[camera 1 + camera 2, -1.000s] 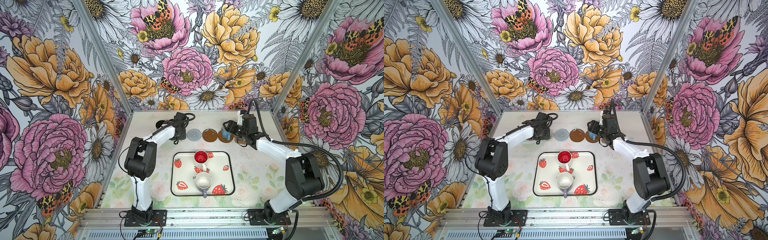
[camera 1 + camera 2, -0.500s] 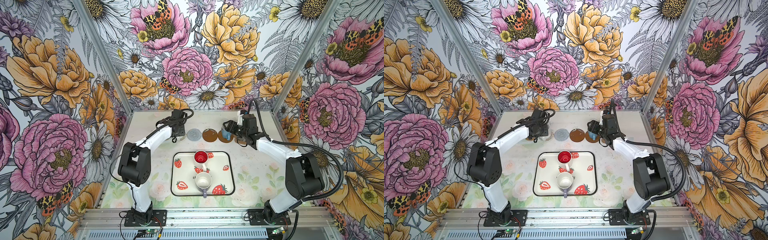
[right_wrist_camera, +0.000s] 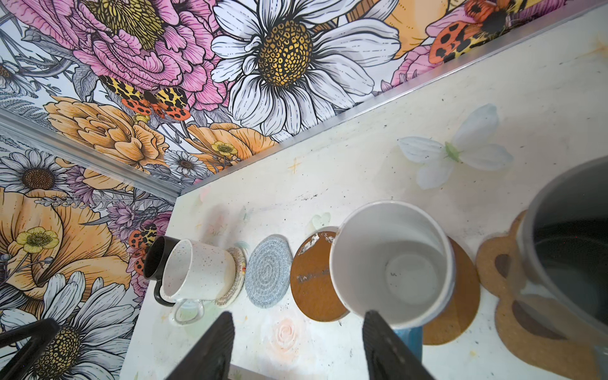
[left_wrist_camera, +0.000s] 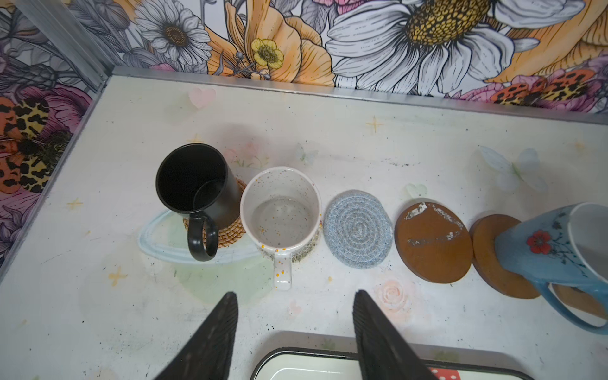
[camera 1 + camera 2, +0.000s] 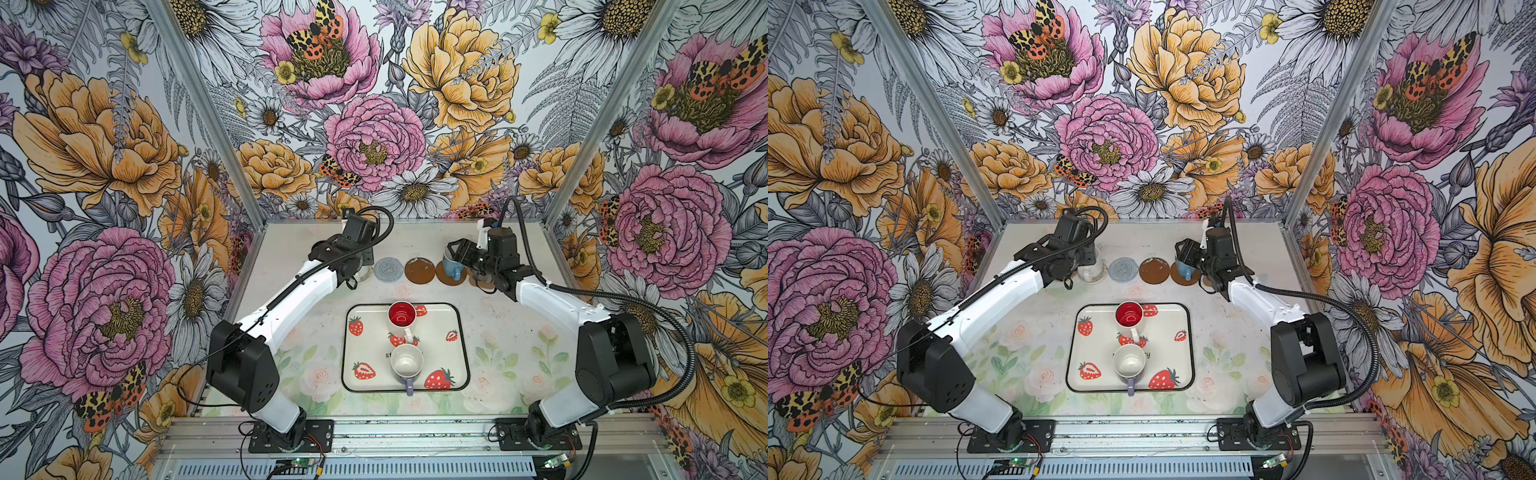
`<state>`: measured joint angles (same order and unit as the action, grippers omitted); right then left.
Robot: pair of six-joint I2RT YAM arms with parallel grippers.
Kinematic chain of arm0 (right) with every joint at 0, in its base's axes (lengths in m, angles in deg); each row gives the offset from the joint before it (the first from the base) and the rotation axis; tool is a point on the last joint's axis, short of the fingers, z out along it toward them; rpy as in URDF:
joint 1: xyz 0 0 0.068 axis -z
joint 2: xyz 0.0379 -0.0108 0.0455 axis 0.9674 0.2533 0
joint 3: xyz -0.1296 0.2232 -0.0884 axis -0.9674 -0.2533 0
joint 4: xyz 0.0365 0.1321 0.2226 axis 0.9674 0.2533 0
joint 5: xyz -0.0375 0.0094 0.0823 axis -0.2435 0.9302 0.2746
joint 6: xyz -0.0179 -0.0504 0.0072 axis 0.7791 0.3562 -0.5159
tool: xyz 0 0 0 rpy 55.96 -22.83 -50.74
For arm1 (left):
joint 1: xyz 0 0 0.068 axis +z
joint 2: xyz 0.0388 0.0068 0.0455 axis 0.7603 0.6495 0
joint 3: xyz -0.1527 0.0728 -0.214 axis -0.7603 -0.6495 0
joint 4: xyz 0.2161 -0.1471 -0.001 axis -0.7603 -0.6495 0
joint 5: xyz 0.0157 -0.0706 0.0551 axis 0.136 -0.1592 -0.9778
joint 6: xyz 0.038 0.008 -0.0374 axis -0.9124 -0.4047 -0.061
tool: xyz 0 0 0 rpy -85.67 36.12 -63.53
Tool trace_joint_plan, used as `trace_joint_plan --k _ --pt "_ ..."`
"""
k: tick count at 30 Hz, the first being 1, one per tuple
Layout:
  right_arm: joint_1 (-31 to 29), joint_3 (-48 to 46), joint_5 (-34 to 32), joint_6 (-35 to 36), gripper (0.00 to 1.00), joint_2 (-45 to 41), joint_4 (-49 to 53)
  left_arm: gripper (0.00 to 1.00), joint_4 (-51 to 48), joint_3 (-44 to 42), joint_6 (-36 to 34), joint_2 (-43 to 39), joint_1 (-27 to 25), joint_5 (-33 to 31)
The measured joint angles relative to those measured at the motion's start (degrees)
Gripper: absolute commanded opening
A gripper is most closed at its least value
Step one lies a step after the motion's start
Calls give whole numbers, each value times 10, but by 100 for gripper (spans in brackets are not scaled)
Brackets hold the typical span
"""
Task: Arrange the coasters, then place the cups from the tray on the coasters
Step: 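Open the left gripper and raise it off the speckled mug, then draw the left gripper back while the right gripper moves over the tray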
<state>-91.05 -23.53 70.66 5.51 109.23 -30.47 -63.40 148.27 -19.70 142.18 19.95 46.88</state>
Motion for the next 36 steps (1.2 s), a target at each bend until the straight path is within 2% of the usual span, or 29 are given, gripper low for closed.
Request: trace_joint_plan --k 7,13,20,27,36 --pt "-28 0 -16 1 65 -19 12 64 98 -133 6 -144 -30 -19" --pt "-54 2 -26 3 65 -33 19 70 154 -210 13 -211 -30 -19" --pt "-78 17 -30 8 65 -50 45 74 216 -281 14 -263 -28 2" --pt "-107 19 -35 28 65 -99 89 76 251 -305 13 -288 -13 28" --pt "-176 36 -70 69 64 -174 216 77 272 -337 15 -317 23 54"
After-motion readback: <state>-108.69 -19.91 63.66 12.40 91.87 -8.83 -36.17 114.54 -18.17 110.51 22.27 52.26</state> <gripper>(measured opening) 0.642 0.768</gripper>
